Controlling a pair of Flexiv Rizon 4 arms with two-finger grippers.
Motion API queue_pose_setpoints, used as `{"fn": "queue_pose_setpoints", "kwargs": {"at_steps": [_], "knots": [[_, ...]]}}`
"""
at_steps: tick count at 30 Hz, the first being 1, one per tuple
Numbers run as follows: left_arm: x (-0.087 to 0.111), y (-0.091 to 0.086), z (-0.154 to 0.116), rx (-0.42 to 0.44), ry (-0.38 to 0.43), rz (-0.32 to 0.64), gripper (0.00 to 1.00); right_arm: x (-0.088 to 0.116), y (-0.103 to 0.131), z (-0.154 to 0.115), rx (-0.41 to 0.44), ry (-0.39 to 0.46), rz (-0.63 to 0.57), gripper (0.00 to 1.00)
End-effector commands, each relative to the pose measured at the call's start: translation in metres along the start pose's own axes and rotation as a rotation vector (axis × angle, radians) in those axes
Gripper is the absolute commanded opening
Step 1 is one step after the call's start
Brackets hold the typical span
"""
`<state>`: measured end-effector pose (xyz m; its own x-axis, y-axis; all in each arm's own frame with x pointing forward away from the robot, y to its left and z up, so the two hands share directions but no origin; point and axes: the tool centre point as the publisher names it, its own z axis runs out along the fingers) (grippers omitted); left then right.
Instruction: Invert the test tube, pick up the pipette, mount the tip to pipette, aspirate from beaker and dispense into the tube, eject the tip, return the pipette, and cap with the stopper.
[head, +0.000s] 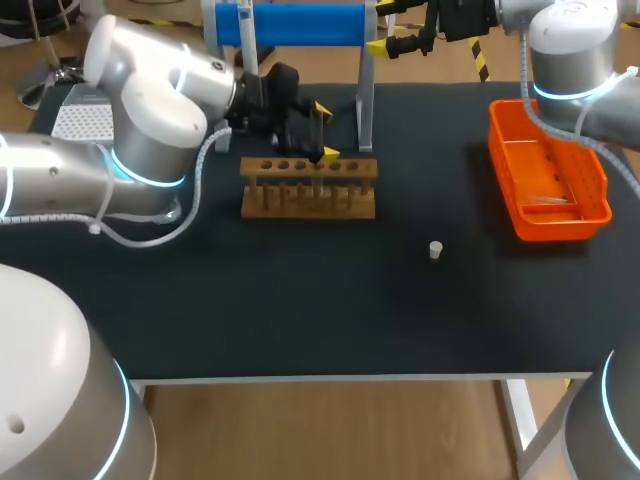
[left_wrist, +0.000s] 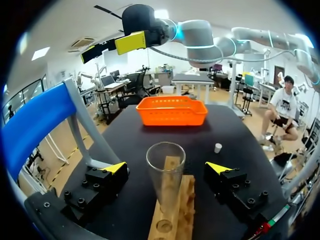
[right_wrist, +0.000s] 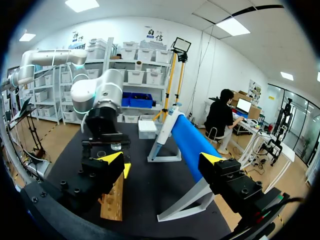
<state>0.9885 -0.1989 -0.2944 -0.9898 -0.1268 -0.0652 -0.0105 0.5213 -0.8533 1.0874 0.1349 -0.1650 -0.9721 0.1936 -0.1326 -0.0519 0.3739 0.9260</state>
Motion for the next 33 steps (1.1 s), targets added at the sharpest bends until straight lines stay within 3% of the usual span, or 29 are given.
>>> {"fn": "queue_pose_setpoints", "kwargs": {"at_steps": [1, 7, 33], "knots": [[0.0038, 0.0000, -0.0001, -0.001, -0.013, -0.003, 1.00, -0.0010, 0.0001, -0.0007, 0.003, 0.004, 0.000, 1.00], [0.0014, 0.0012, -0.0021, -0.011, -0.045, -0.022, 1.00, -0.0010, 0.0001, -0.0007, 0.003, 0.004, 0.000, 1.00], [0.0034, 0.0022, -0.0005, -0.024, -0.030, -0.009, 1.00, -0.0010, 0.0001, -0.0007, 0.003, 0.004, 0.000, 1.00]]}}
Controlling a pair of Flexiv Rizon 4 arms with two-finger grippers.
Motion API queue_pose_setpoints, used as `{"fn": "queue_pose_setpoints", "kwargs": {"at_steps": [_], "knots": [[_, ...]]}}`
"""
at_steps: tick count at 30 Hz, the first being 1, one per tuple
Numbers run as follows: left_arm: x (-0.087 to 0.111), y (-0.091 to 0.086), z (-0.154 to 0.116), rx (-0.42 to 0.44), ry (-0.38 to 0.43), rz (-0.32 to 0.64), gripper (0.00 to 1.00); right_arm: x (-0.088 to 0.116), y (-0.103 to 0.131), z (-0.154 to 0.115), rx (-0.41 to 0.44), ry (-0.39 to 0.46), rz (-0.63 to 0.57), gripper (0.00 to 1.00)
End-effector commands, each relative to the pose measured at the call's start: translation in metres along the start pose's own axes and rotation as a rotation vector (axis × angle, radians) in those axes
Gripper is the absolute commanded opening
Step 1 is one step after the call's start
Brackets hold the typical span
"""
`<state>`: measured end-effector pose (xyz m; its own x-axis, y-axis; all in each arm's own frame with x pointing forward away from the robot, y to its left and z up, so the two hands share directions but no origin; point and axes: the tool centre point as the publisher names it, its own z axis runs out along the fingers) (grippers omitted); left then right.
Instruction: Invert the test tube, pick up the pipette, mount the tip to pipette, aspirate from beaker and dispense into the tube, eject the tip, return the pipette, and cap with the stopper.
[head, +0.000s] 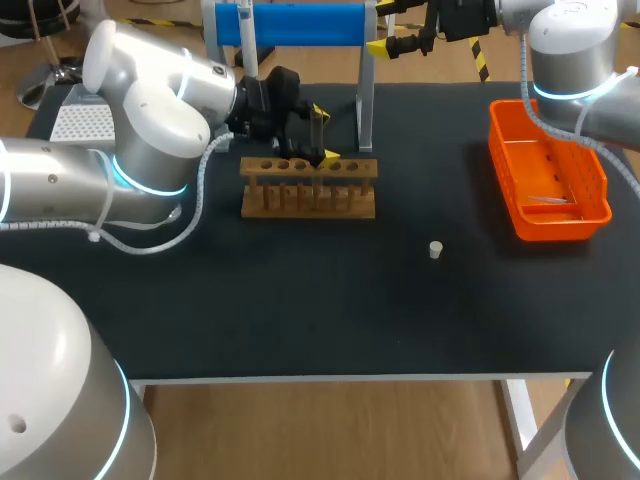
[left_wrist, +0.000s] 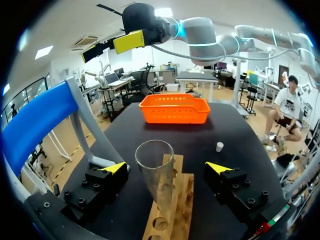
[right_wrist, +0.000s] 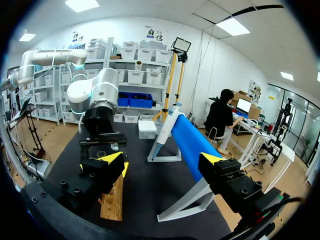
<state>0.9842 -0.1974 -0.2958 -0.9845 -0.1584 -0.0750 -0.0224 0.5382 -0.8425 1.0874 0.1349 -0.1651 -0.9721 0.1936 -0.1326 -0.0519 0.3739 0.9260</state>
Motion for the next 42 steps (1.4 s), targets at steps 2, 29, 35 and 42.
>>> {"fn": "queue_pose_setpoints", "kwargs": {"at_steps": [2, 29, 35, 42], "knots": [[-0.001, 0.000, 0.001, -0.002, 0.003, 0.000, 1.00, -0.001, 0.000, -0.001, 0.003, 0.004, 0.000, 1.00], [-0.001, 0.000, 0.001, -0.002, 0.003, 0.000, 1.00, -0.001, 0.000, -0.001, 0.003, 0.004, 0.000, 1.00], [-0.001, 0.000, 0.001, -0.002, 0.003, 0.000, 1.00, 0.028, -0.003, -0.054, 0.025, -0.049, 0.016, 1.00], [-0.001, 0.000, 0.001, -0.002, 0.003, 0.000, 1.00, 0.078, -0.012, -0.114, 0.018, -0.081, 0.035, 1.00]]}}
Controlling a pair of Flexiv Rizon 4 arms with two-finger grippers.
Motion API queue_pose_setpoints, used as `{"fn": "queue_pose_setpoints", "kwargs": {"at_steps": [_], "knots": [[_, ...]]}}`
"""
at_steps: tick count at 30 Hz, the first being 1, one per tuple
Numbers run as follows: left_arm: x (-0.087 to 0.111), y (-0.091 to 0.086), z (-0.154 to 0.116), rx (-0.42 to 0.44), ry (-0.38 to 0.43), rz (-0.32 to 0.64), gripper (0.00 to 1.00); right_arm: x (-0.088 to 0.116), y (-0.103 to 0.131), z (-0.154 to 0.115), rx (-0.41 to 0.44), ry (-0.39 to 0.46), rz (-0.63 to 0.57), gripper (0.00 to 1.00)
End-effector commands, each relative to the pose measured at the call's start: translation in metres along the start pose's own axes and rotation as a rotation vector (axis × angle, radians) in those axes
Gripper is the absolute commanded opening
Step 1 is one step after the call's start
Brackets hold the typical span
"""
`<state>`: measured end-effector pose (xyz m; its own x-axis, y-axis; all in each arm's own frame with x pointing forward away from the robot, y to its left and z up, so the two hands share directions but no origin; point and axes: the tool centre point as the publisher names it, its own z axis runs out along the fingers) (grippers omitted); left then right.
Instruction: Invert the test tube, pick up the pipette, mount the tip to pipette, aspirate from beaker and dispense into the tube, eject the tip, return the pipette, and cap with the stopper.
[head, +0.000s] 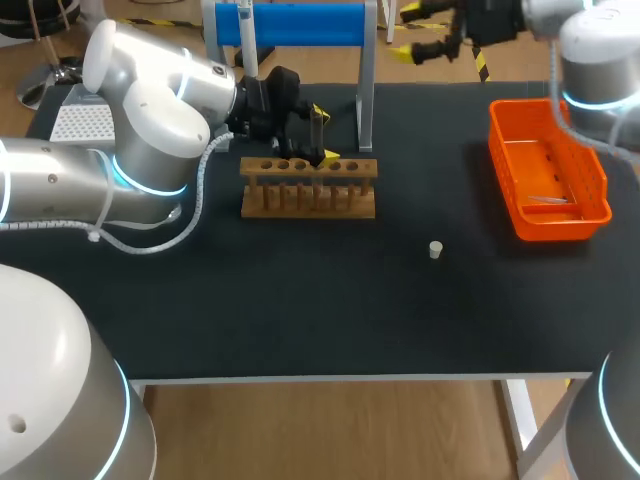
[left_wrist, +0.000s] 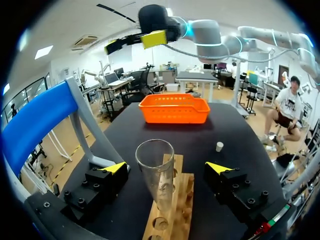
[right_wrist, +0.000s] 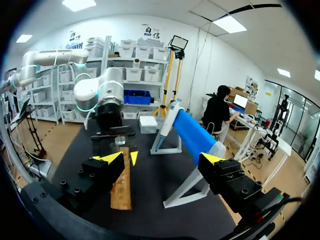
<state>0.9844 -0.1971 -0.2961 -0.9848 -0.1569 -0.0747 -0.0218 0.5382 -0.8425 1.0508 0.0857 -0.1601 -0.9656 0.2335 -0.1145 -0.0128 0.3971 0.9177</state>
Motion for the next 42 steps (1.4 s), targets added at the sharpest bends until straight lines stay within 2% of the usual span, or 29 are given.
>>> {"fn": "queue_pose_setpoints", "kwargs": {"at_steps": [1, 5, 9, 13, 32, 36, 42], "knots": [[-0.001, 0.000, 0.001, -0.002, 0.002, -0.001, 1.00, 0.057, -0.005, -0.067, -0.031, -0.055, 0.018, 1.00], [-0.001, 0.000, 0.001, -0.002, 0.002, -0.001, 1.00, 0.082, -0.013, -0.089, -0.057, -0.074, 0.043, 1.00], [-0.001, 0.000, 0.001, -0.002, 0.002, -0.001, 1.00, 0.105, -0.025, -0.100, -0.048, -0.086, 0.079, 1.00], [-0.001, 0.000, 0.001, -0.002, 0.002, -0.001, 1.00, 0.124, -0.035, -0.102, 0.033, -0.094, 0.105, 1.00], [-0.001, 0.000, 0.001, -0.002, 0.002, -0.001, 1.00, 0.124, -0.035, -0.102, 0.033, -0.094, 0.105, 1.00], [-0.001, 0.000, 0.001, -0.002, 0.002, -0.001, 1.00, 0.138, -0.052, -0.106, 0.061, -0.110, 0.111, 1.00], [-0.001, 0.000, 0.001, -0.002, 0.002, -0.001, 1.00, 0.159, -0.069, -0.112, 0.054, -0.104, 0.112, 1.00]]}}
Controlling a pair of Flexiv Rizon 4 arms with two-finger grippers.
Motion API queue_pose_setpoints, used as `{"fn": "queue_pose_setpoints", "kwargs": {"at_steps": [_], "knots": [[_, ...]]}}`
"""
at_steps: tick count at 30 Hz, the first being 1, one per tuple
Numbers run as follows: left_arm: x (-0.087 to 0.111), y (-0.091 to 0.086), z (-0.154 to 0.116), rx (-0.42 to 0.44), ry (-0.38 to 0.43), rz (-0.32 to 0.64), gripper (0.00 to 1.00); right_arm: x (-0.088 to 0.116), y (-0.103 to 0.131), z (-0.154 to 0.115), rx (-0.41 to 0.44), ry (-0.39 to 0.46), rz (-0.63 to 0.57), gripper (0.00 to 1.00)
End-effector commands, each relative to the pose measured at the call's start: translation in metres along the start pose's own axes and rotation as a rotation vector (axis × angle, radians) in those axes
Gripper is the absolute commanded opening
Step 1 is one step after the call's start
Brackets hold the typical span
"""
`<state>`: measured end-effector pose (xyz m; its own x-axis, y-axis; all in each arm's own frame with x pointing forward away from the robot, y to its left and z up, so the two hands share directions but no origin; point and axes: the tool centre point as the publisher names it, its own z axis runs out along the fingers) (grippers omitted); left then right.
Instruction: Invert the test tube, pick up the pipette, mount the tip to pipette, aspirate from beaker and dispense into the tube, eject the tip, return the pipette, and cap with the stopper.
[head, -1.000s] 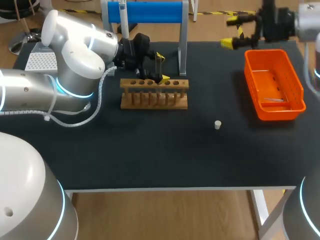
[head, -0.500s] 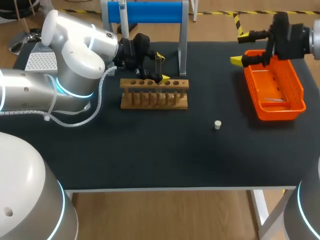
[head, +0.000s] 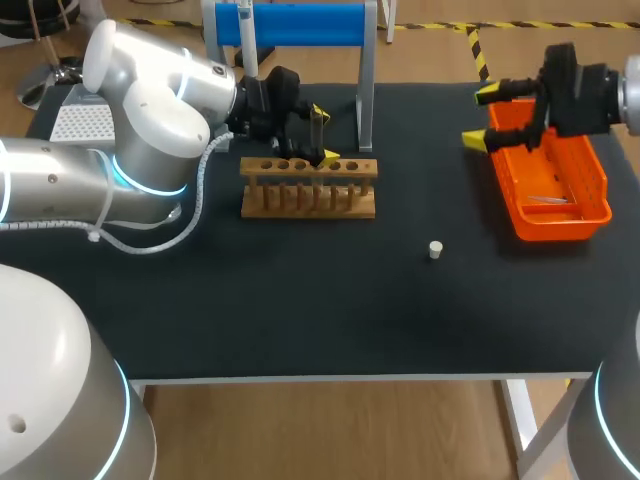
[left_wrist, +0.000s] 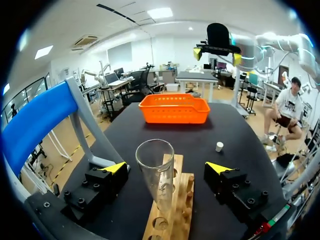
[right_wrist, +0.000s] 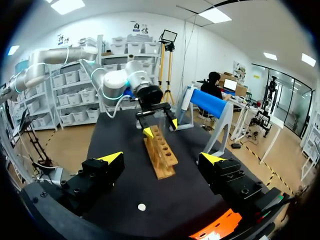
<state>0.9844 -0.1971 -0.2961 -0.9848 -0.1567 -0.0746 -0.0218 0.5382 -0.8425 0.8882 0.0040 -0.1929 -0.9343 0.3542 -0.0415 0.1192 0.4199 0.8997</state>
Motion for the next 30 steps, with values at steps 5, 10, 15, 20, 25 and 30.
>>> {"fn": "queue_pose_setpoints", "kwargs": {"at_steps": [5, 10, 15, 20, 25, 30], "knots": [[-0.001, 0.000, 0.001, -0.002, 0.002, -0.001, 1.00, 0.031, -0.029, -0.012, -0.009, -0.023, 0.012, 1.00], [-0.001, 0.000, 0.001, -0.002, 0.002, -0.001, 1.00, 0.040, -0.050, -0.008, 0.002, 0.001, 0.023, 1.00], [-0.001, 0.000, 0.001, -0.002, 0.002, -0.001, 1.00, 0.052, -0.071, -0.004, 0.044, -0.010, -0.007, 1.00], [-0.001, 0.000, 0.001, -0.002, 0.002, -0.001, 1.00, 0.060, -0.088, 0.004, 0.077, -0.045, -0.028, 1.00], [-0.001, 0.000, 0.001, -0.002, 0.002, -0.001, 1.00, 0.065, -0.101, 0.014, 0.101, -0.070, 0.014, 1.00], [-0.001, 0.000, 0.001, -0.002, 0.002, -0.001, 1.00, 0.074, -0.116, 0.027, 0.132, -0.081, 0.046, 1.00]]}}
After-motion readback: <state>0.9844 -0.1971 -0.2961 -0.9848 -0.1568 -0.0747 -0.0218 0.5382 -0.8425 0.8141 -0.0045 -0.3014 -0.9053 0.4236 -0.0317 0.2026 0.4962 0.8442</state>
